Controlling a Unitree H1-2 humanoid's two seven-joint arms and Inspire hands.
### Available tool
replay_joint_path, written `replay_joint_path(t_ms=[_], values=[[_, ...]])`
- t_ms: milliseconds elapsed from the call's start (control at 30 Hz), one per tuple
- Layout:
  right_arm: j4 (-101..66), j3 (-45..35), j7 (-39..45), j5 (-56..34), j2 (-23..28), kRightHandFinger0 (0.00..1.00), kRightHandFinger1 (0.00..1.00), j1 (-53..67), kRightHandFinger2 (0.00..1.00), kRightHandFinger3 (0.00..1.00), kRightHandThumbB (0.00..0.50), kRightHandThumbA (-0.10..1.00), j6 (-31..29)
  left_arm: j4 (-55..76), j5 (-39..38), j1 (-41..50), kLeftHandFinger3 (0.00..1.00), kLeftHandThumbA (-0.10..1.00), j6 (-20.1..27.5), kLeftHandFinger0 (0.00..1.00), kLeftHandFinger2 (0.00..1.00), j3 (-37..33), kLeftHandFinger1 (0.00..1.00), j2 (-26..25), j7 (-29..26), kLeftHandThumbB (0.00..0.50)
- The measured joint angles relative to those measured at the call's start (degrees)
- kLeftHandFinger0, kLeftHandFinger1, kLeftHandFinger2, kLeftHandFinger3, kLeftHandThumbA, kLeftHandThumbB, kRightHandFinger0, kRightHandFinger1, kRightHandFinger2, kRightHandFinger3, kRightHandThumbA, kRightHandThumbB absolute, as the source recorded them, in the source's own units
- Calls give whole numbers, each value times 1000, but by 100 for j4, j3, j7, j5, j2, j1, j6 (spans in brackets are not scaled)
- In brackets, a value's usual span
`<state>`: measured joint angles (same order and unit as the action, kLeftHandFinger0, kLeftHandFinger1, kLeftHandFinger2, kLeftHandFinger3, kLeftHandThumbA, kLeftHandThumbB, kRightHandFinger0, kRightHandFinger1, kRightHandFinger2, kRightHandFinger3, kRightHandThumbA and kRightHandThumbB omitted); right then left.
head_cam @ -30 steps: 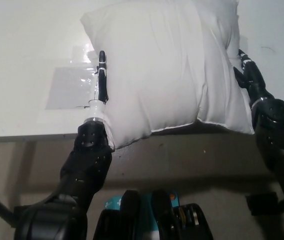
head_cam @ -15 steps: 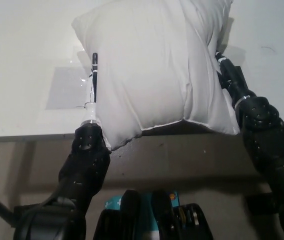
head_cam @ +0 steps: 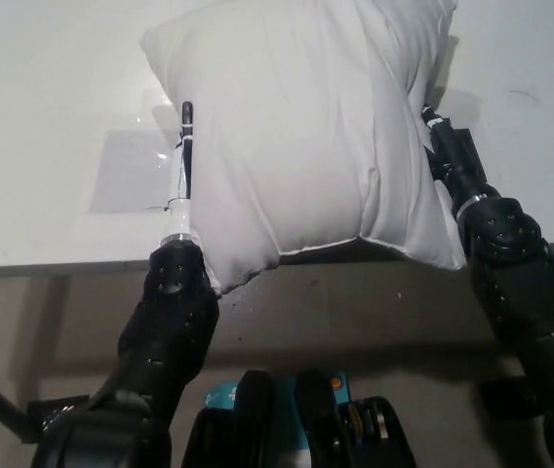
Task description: The robot uses both hands to lift the pillow and then drops it on the table
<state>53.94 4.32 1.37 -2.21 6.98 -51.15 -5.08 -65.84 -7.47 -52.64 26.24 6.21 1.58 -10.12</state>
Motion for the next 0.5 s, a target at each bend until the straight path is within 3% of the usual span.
replay_joint_path(t_ms=[233, 333, 400, 500], values=[[-1059, -209, -45, -85, -41, 1000, 1000, 201, 1000, 1000, 475, 1000, 150, 1222, 2, 128, 1000, 1000, -258, 1000, 1000, -47, 1000, -6, -75, 217], [-1689, -294, -109, -115, -41, 1000, 1000, 201, 1000, 1000, 467, 1000, 290, 1800, 15, 122, 1000, 1000, -419, 1000, 1000, -81, 1000, -39, -130, 284], [-1978, -327, -137, -119, -39, 1000, 1000, 201, 1000, 1000, 447, 1000, 361, 2049, 18, 120, 1000, 1000, -506, 1000, 1000, -97, 1000, -54, -149, 291], [-2543, -383, -183, -129, -22, 1000, 1000, 200, 1000, 1000, 495, 1000, 475, 2552, 19, 120, 1000, 1000, -689, 1000, 1000, -110, 1000, -72, -190, 292]])
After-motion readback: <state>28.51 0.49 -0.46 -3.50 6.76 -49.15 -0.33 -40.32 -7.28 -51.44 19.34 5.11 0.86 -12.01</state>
